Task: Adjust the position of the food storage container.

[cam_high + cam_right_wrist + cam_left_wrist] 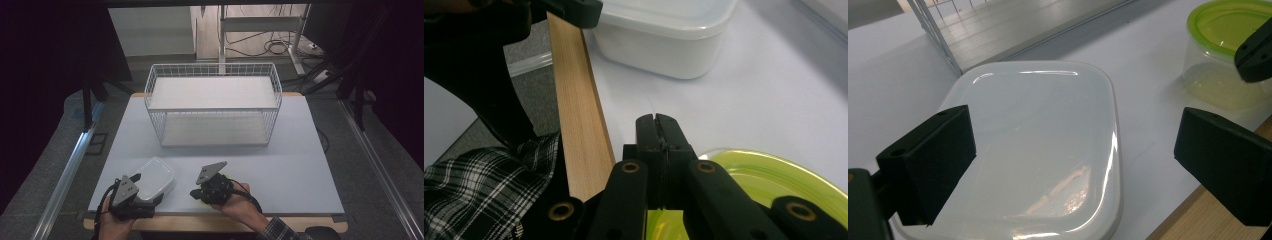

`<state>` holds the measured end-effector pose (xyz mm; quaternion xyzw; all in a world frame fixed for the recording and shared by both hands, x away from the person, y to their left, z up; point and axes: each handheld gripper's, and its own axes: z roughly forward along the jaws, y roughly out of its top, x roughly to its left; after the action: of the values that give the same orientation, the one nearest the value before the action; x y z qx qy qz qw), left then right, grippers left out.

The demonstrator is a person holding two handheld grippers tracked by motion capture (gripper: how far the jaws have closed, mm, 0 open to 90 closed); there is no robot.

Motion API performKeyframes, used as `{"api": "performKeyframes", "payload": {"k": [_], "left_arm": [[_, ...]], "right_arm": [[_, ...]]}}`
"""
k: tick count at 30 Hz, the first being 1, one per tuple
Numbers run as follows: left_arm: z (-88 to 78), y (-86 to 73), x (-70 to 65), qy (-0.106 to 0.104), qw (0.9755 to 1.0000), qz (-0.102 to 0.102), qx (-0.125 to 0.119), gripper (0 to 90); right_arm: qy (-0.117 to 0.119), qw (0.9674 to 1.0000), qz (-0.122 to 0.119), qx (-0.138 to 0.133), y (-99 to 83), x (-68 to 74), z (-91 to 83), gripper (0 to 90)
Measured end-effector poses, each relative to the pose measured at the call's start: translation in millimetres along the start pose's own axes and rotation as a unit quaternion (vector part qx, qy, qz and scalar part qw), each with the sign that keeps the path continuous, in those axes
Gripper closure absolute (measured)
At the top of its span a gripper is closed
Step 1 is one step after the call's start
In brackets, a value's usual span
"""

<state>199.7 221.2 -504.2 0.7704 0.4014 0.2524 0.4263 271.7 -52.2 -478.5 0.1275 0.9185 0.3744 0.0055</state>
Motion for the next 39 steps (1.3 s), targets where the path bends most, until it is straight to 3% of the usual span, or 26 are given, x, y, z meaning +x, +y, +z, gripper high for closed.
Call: {"api": "performKeyframes", "payload": {"k": [7, 21, 39], "left_arm": [[-0.8, 0.0, -0.6, -0.001, 1.0, 0.003, -0.001, 3.2], [-0.1, -0.4, -1.1, -0.002, 1.0, 0.006, 0.002, 3.4], [0.6, -0.9, -1.3, 0.0, 0.9999, 0.01, 0.006, 4.0]], "right_arm": [[-0.004, 1.0, 0.002, 0.008, -3.1, -1.6, 0.8, 89.6], [-0.04, 0.9984, 0.037, 0.017, -26.1, -19.6, -25.8, 89.6], [-0.102, 0.991, 0.086, 0.009, -60.5, -46.7, -66.9, 89.5]]}}
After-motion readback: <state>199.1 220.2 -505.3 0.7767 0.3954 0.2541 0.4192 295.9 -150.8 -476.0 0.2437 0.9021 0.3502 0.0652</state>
